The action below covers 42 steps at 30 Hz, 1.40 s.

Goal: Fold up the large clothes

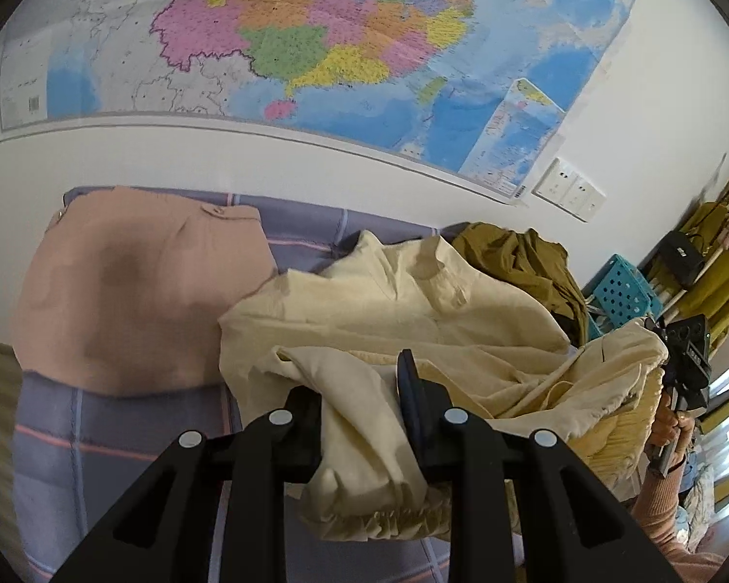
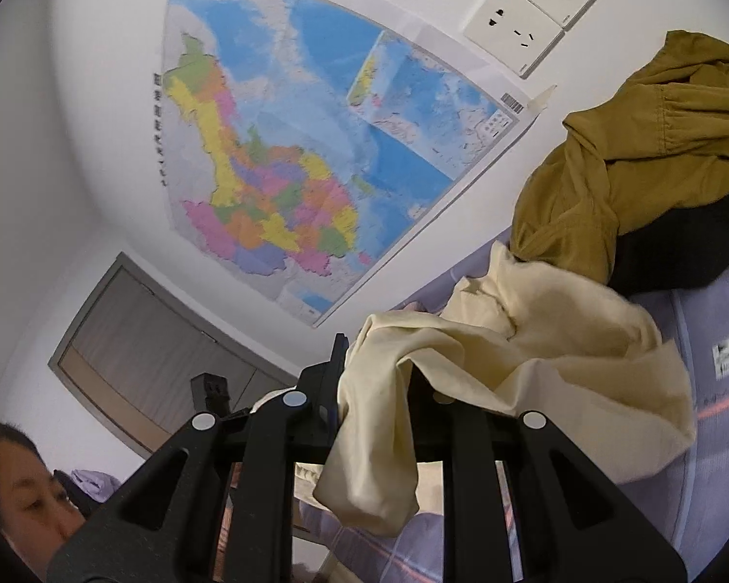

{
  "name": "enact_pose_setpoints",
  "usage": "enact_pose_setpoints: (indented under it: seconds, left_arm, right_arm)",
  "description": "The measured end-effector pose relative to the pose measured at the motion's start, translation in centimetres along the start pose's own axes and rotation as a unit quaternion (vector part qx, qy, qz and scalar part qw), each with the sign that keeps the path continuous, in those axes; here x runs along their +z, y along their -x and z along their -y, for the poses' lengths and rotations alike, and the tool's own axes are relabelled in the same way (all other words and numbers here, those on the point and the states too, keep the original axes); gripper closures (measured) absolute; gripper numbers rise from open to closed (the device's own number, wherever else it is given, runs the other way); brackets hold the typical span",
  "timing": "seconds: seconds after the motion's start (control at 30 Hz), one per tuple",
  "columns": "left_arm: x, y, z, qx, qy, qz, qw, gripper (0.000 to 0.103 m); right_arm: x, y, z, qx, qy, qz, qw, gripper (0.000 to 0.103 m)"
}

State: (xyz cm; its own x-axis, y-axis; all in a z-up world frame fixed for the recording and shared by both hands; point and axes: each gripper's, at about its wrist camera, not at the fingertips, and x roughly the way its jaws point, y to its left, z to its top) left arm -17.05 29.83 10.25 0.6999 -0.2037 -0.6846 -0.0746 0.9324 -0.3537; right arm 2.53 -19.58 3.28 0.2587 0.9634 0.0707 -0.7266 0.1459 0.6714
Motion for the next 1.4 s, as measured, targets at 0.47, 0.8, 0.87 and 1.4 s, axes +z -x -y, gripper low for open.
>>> enact_pose_setpoints:
  seconds: [0.47,0.8,0.87,1.4]
  left_arm:
    - [6.7,-6.1,-1.6,0.045,0.009,-0.048,0.9978,0.080]
    - [9.1,-10.8,-3.3,0.059,0.028,-0.080,0.9946,0.080]
    - [9.6,-12.1,-4.0,0.061,0.035,-0.090,0.9935,0.080]
    - [11.2,-20.4,-6.5,0.093,0.070,-0.147,0.9822,0.079]
  right_arm:
    - [5.1,-4.6,4.0,-0.060,-0.040,-0.009,0.997,0.086]
    - [7.4,-7.4,6.7,-0.093,-0.066,-0.015,0.993,0.085]
    - [7.8,-7.9,7.3,-0.098,-0.076,-0.016,0.992,0.084]
    - [8.8,-8.4,7.5,-0.100,-0.090,-0.001,0.991,0.034]
